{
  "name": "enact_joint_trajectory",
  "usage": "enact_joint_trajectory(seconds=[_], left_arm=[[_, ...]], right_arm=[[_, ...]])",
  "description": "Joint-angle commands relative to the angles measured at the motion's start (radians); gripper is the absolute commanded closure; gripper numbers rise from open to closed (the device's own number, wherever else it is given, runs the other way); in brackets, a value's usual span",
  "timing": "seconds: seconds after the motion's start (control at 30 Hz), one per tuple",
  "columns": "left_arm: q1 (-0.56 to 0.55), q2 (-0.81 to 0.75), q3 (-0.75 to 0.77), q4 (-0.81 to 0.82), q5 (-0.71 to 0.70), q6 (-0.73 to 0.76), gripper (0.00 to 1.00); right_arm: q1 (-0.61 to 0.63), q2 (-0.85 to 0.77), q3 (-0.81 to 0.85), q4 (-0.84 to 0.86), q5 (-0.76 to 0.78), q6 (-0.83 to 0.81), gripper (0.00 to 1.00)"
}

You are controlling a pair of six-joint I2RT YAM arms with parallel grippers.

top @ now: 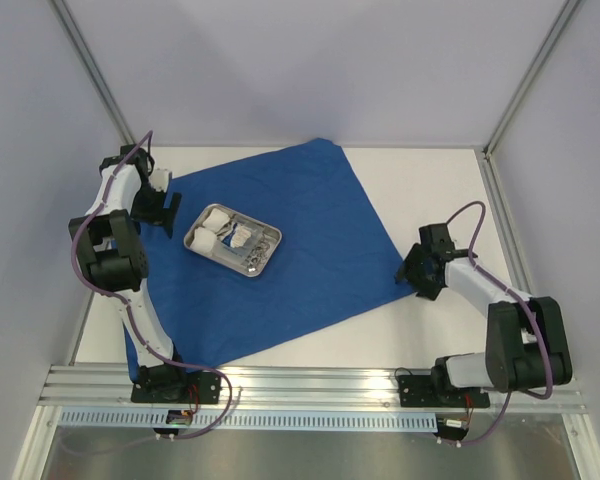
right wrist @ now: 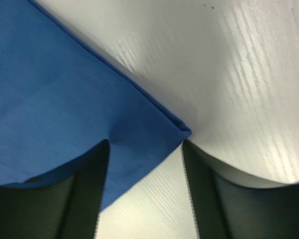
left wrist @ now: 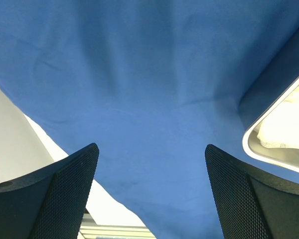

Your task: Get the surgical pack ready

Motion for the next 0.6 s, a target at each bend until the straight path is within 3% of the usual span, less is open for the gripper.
enact_joint_trajectory(seconds=[0.0, 0.07, 0.1, 0.2, 0.33, 0.57], left_arm=[[0.004, -0.03, -0.003, -0.01, 0.032, -0.02, 0.04], [0.003, -0.033, -0.002, -0.012, 0.032, -0.022, 0.04], [0.003, -0.034, 0.002, -0.012, 0.033, -0.02, 0.04], [0.003, -0.04, 0.011, -0.03, 0.05, -0.017, 0.04], [0.003, -0.056, 0.014, -0.047, 0.097, -0.013, 0.05], [0.001, -0.074, 0.028, -0.087, 0.223, -0.003, 0.06]], right_arm=[[0.002, 0.051, -0.03, 0.107, -0.027, 0.066, 0.43], [-0.001, 0.073, -0.027, 0.139, -0.021, 0.075, 0.61], [-0.014, 0.079, -0.026, 0.149, -0.019, 0.085, 0.77], [-0.076, 0.096, -0.017, 0.19, -0.021, 0.094, 0.99], [-0.208, 0.127, 0.029, 0.226, -0.013, 0.044, 1.0], [-0.391, 0.275, 0.258, 0.227, -0.018, -0.064, 1.0]])
